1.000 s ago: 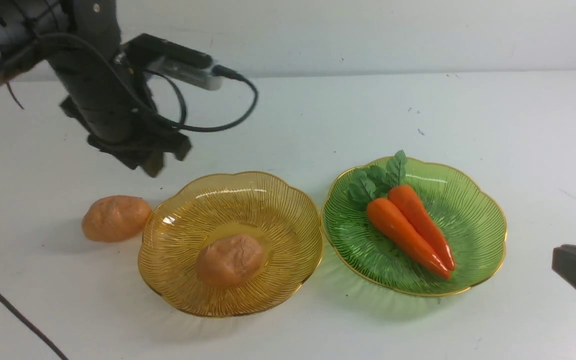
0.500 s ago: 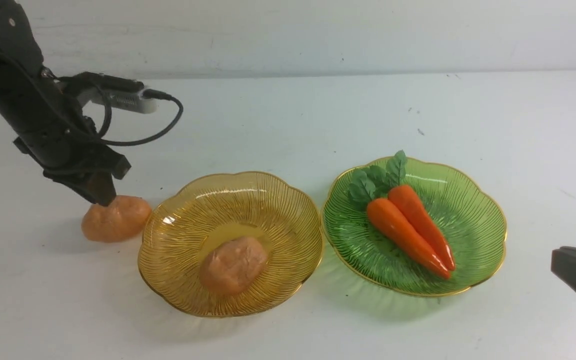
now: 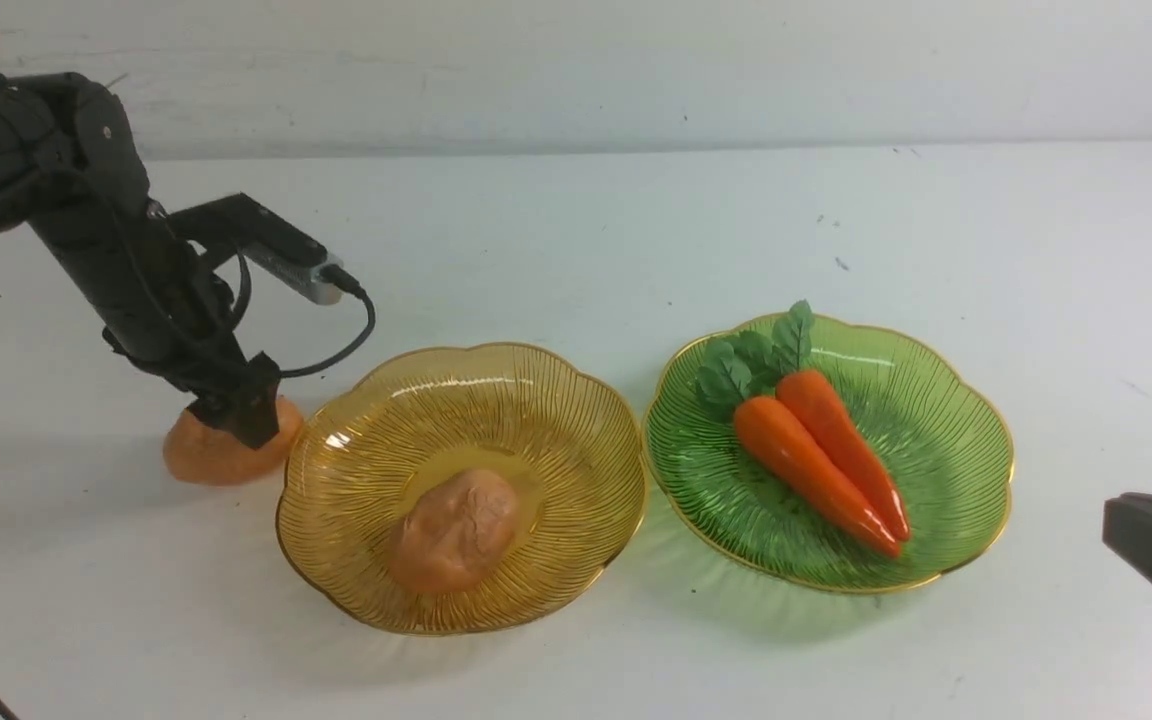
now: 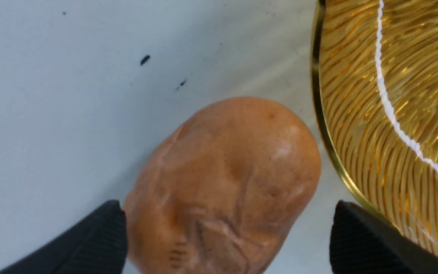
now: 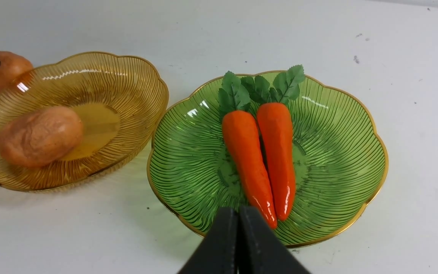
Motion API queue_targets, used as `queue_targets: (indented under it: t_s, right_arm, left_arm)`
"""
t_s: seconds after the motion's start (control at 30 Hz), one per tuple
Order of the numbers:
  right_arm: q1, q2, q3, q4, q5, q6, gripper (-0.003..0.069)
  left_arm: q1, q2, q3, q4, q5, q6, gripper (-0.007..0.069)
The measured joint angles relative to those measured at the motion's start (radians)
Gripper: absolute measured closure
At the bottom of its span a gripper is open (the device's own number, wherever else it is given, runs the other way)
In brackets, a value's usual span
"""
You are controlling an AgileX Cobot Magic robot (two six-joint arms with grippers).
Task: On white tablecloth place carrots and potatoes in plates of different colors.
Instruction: 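Put the potatoes from the left side into the left plate with the left gripper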
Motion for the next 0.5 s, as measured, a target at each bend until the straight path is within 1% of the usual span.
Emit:
queue_targets:
  t_s: [0.2, 0.23, 0.3, 0.4, 0.5]
  right_arm:
    - [0.000, 0.000, 0.000, 0.000, 0.000, 0.000, 0.0674]
    - [0.000, 0.000, 0.000, 0.000, 0.000, 0.000, 0.0674]
    - [0.000, 0.000, 0.000, 0.000, 0.000, 0.000, 0.0674]
    - [0.000, 0.000, 0.000, 0.000, 0.000, 0.000, 0.0674]
    - [0.000, 0.000, 0.000, 0.000, 0.000, 0.000, 0.0674]
  left_arm:
    - [0.000, 0.091, 0.001, 0.003, 0.015, 0.014, -0.0055]
    - [0.000, 0.092, 0.001, 0.003, 0.019, 0.011, -0.0034]
    - [0.000, 0.092, -0.009, 0.017, 0.053, -0.016, 0.0079]
    - [0.000, 0.092, -0.064, 0.094, 0.123, -0.073, 0.0188]
    - [0.000, 0.092, -0.170, 0.170, 0.177, -0.128, 0.0211]
